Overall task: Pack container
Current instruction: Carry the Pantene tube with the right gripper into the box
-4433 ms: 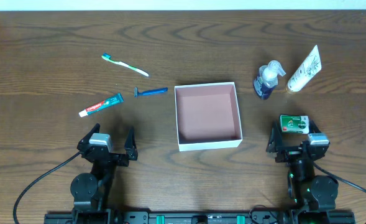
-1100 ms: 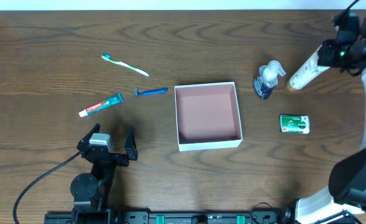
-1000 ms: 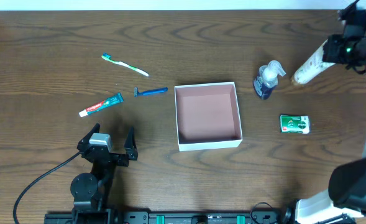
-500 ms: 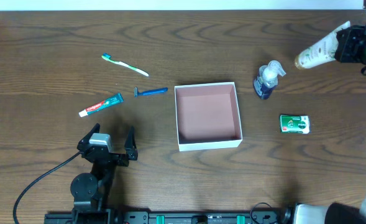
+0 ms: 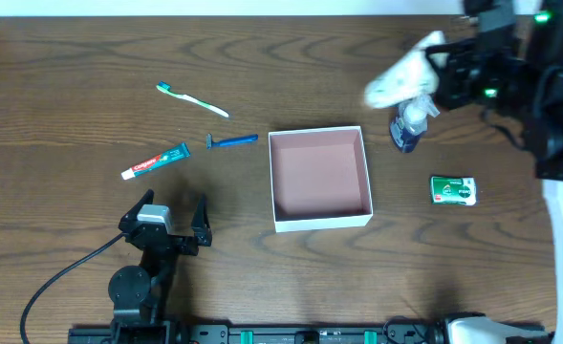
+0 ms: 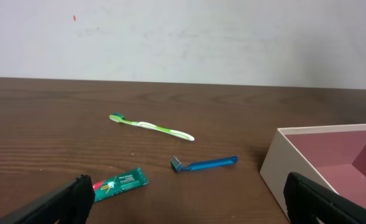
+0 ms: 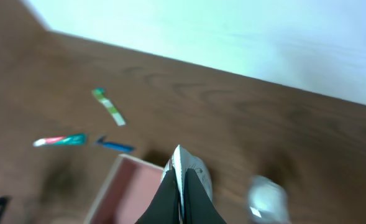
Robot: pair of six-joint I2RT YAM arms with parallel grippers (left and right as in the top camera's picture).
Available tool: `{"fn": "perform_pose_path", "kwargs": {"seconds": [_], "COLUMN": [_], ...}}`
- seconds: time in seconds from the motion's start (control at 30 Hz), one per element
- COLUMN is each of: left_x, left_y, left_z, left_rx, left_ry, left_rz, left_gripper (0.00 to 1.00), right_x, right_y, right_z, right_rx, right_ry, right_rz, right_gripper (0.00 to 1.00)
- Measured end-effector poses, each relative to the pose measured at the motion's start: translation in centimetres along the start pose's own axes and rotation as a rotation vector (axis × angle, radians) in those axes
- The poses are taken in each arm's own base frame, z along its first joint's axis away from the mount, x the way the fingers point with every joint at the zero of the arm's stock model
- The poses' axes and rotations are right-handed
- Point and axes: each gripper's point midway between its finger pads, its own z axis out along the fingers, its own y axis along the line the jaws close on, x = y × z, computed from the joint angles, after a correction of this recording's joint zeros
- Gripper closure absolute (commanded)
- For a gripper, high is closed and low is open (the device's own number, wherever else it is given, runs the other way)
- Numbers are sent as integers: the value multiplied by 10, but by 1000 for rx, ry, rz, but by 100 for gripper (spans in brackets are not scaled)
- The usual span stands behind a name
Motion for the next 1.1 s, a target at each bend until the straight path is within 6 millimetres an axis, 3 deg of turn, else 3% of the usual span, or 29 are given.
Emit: {"fn": "perform_pose_path", "kwargs": {"seconds": [0.23, 0.47, 0.73, 1.1], "left_x": [0, 0, 0, 0], "left_y": [0, 0, 0, 0], "left_z": [0, 0, 0, 0], "left_rx": [0, 0, 0, 0], "left_ry": [0, 0, 0, 0], "left_rz": [0, 0, 0, 0], "left_gripper": [2, 2, 2, 2], "right_x": [16, 50, 84, 103], "right_y": [62, 97, 112, 114], "right_z": [39, 93, 136, 161], "right_rx": [-149, -182, -111, 45], "right_ry": [89, 229, 335, 359], "right_rz": [-46, -66, -83, -85], "right_gripper": [99, 99, 99, 99]}}
